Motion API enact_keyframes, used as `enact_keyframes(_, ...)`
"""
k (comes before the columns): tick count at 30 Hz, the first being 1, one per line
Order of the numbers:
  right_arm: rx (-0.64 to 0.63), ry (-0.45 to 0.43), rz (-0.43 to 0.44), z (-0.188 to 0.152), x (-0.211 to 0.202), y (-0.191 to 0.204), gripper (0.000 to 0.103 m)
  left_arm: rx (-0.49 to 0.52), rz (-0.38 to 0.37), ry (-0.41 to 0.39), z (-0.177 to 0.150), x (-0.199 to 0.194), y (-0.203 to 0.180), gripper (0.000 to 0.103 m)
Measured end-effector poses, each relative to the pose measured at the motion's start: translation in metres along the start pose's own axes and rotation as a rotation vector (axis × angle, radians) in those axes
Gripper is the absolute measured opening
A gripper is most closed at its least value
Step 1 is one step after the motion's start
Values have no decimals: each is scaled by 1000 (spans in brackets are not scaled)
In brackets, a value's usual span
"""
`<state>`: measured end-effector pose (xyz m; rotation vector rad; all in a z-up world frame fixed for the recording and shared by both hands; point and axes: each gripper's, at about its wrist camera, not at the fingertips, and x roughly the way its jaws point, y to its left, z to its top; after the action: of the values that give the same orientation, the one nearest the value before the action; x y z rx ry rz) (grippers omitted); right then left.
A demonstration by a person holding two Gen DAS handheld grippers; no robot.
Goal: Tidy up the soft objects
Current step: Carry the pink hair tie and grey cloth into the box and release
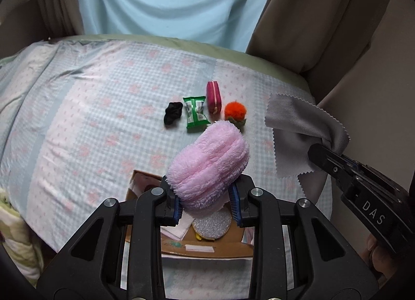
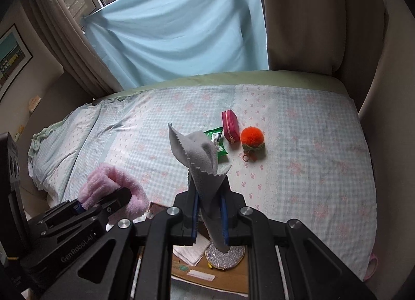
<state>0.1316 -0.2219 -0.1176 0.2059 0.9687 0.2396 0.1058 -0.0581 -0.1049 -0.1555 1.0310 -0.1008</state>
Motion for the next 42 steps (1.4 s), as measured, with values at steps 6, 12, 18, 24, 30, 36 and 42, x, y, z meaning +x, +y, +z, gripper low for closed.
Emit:
enact_keyframes(6, -15, 10, -37, -41, -22, 15, 13, 70, -17, 12, -30, -25, 7, 26)
enact_keyframes(12, 19, 28, -98, -75, -27, 27, 13, 155, -48, 72, -60, -23, 18, 26)
enact_keyframes(18, 71, 90, -134, -106, -10, 33, 13, 253, -58, 153, -85, -3, 33, 26)
enact_keyframes(24, 122, 158, -170, -127, 20, 30, 13, 288, -66, 260, -102, 41, 54, 26)
enact_keyframes(30, 172, 252, -172, -135, 65, 16, 13, 325, -44, 336, -106, 88, 64, 26)
enact_keyframes(36, 195, 351, -181, -142, 110, 1, 13, 392, -20, 411, -111, 130, 64, 26)
enact_keyframes(42, 227, 438, -168, -149, 154, -15, 13, 419, -9, 487, -116, 174, 66, 26)
